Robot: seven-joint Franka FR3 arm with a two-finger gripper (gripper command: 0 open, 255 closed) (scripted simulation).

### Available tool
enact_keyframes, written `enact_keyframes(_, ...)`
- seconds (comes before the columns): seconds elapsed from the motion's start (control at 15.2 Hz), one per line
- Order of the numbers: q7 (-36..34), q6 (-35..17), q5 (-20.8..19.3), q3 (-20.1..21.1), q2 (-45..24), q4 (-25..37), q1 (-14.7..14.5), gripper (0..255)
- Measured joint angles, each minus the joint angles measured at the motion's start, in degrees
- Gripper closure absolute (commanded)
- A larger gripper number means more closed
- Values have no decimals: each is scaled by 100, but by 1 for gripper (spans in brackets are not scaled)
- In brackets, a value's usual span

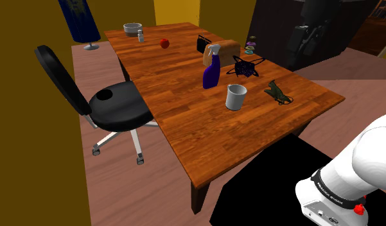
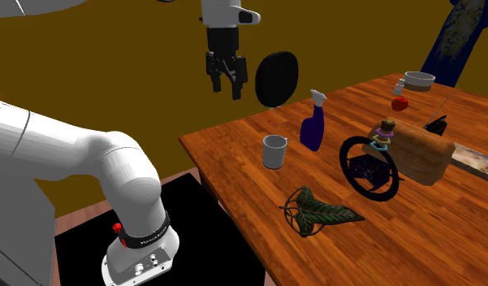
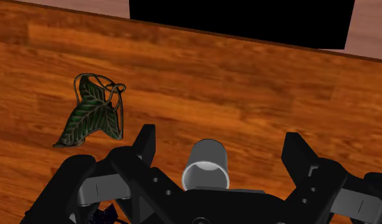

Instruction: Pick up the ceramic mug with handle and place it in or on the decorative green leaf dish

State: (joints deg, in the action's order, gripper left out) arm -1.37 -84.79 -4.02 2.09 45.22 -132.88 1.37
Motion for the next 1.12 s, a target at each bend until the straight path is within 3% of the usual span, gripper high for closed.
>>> enact_keyframes(0.2,-11,-267,4,-7,-50,-183,-4,0)
enact_keyframes(0.53,-92,-1338,34,11,-481,-665,-30,0)
enact_keyframes(1.12,-216,-3398,20,43,-1938,-946,-31,0)
